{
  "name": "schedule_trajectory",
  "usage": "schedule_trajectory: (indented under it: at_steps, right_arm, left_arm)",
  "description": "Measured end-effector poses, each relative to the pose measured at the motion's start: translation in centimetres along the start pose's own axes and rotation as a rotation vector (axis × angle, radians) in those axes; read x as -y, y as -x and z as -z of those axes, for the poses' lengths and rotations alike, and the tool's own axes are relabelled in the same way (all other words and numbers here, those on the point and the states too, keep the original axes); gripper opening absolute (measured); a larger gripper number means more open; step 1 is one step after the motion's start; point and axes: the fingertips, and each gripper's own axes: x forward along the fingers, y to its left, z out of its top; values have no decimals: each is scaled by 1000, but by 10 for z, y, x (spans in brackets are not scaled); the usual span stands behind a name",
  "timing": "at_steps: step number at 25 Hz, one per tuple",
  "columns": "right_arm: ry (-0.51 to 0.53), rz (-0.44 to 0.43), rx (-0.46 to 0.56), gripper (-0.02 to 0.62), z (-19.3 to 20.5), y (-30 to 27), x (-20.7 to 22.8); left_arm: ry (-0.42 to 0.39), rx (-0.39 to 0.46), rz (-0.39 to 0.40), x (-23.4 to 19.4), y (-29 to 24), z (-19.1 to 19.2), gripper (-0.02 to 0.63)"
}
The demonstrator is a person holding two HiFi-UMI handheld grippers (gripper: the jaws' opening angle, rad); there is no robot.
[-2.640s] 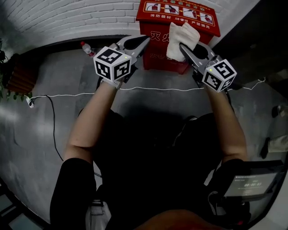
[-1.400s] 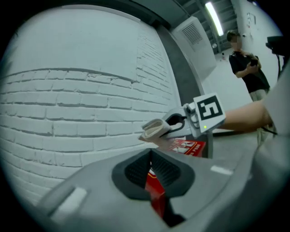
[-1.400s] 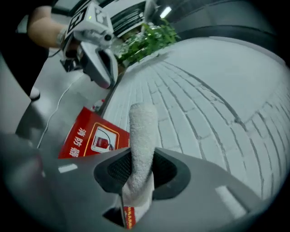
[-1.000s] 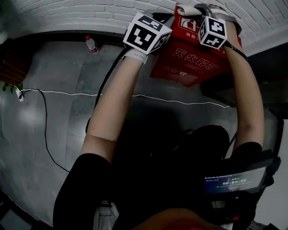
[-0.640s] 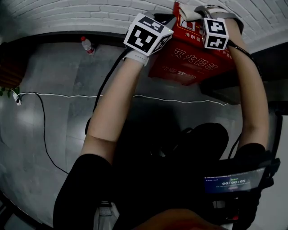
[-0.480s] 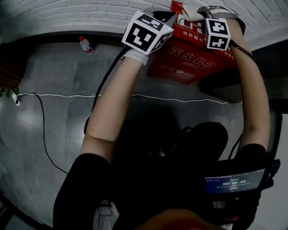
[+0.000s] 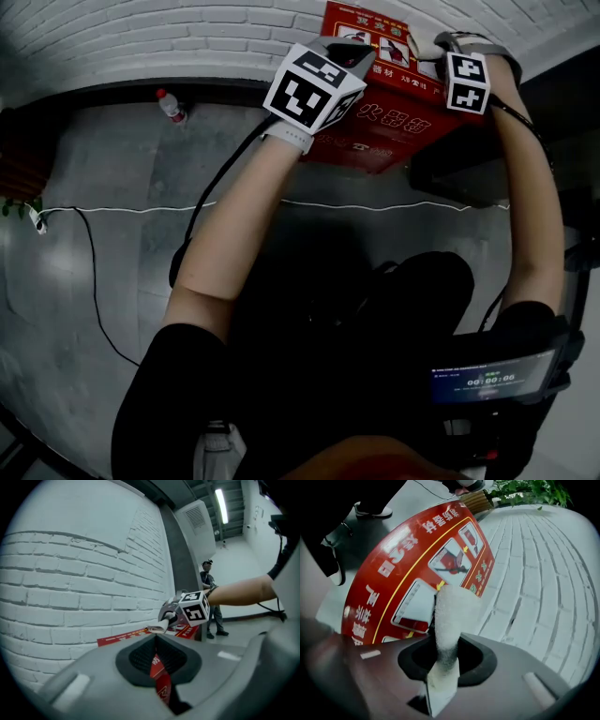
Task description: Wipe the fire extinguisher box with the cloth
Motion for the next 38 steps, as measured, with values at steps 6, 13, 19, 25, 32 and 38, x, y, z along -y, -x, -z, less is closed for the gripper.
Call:
schedule_trajectory:
  at_steps: [6, 13, 19, 25, 32, 38]
  right_arm:
    - [-53, -67, -79, 86, 71, -10, -46]
    - [-95, -111, -125, 91, 105, -11, -67]
    - [-204, 12, -59, 95, 96, 21, -27]
    - [-197, 153, 91, 95, 29, 54, 26]
    - [-155, 221, 248, 95, -75, 84, 64]
    - [-130, 232, 310, 97, -133, 82, 86]
  left_arm:
    - [-21, -44, 15, 21, -16, 14, 3]
    - [-33, -55, 2, 34, -18, 16, 3]
    - [11, -25, -47, 30, 5, 5, 3]
    - [23, -21, -129, 11, 32, 7, 3]
    - [44, -40, -185, -15, 68, 14, 3]
    - [63, -42, -176, -30, 75, 17, 3]
